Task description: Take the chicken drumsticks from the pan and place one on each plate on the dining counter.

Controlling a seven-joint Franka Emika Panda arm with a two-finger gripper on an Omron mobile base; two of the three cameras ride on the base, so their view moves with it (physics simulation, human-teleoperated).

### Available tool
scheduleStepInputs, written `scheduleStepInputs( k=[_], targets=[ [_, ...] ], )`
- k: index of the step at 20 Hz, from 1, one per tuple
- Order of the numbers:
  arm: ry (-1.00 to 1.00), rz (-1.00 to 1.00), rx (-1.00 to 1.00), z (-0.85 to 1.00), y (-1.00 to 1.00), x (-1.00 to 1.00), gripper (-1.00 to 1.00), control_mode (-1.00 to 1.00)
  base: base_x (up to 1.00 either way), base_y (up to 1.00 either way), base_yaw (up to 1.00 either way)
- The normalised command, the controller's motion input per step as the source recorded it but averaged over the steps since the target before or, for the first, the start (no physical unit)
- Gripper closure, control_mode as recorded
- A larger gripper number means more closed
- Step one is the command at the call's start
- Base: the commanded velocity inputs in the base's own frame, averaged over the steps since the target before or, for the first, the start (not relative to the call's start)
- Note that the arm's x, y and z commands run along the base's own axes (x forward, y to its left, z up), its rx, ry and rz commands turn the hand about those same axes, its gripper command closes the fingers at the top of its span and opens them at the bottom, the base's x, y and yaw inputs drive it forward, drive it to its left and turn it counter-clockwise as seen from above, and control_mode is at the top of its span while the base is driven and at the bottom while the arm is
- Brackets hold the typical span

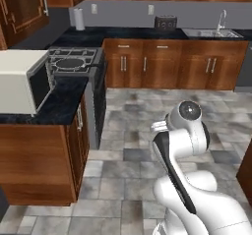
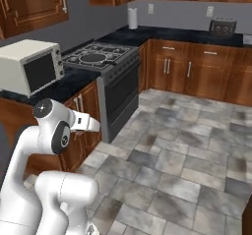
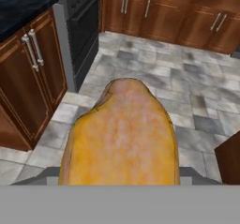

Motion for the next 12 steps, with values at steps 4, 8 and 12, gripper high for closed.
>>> scheduleStepInputs(
  k=[4, 8, 12],
  targets=[
    [0.00, 0.00, 0.00, 0.00, 0.00, 0.00, 1.00, 1.00, -1.00, 0.00, -0.30],
    [0.00, 0.00, 0.00, 0.00, 0.00, 0.00, 1.00, 1.00, -1.00, -0.14, -0.24],
    [0.00, 0.00, 0.00, 0.00, 0.00, 0.00, 1.00, 1.00, -1.00, -0.49, -0.15]
  ],
)
